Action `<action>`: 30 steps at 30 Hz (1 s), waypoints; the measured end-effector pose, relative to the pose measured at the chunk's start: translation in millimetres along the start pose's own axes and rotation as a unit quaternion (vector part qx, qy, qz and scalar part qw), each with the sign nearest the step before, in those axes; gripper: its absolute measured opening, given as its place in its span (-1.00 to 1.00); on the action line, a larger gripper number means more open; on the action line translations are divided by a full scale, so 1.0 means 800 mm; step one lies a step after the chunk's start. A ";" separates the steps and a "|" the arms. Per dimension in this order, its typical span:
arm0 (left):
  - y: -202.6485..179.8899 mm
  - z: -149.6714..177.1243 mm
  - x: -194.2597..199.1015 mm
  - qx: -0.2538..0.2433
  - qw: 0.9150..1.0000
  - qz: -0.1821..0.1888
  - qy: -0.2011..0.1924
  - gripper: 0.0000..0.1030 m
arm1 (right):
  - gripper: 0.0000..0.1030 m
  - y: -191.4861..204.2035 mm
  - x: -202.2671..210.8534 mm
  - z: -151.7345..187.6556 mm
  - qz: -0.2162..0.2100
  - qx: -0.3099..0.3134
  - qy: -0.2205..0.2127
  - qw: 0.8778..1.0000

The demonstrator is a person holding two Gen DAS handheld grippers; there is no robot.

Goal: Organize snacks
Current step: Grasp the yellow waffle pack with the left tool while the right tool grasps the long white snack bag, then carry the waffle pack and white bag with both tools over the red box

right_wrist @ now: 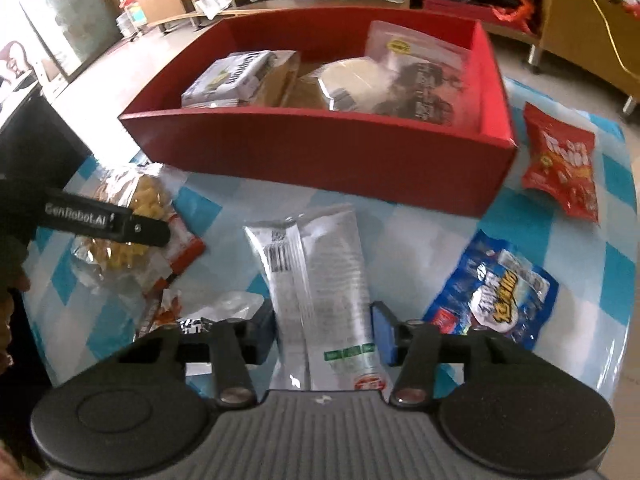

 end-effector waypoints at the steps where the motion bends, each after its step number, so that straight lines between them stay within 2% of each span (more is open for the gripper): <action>1: -0.001 0.001 0.001 0.000 1.000 -0.002 0.000 0.64 | -0.11 -0.001 0.002 0.002 0.003 -0.001 0.000 1.000; 7: 0.001 0.006 0.021 0.002 1.000 0.003 -0.018 0.59 | -0.16 0.001 0.023 0.011 -0.001 -0.004 -0.024 1.000; 25: -0.009 0.017 0.065 0.009 0.997 0.061 -0.054 0.58 | -0.17 -0.010 0.069 0.001 -0.029 -0.032 -0.092 0.995; 28: -0.015 0.016 0.069 0.005 0.996 0.067 -0.059 0.58 | -0.31 -0.012 0.078 -0.003 -0.042 -0.036 -0.102 0.993; 30: -0.018 0.017 0.072 -0.001 0.996 0.069 -0.062 0.58 | -0.31 -0.013 0.083 -0.005 -0.052 -0.038 -0.108 0.992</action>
Point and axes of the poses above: each gripper's, at about its wrist camera, not at the fingertips, and x roughly against the way its jaws point, y to its left, z to its underside, the point moved 4 cm from there along -x, roughly the way its jaws point, and after that the axes turned 15 degrees about y, right-handed, at the moved point
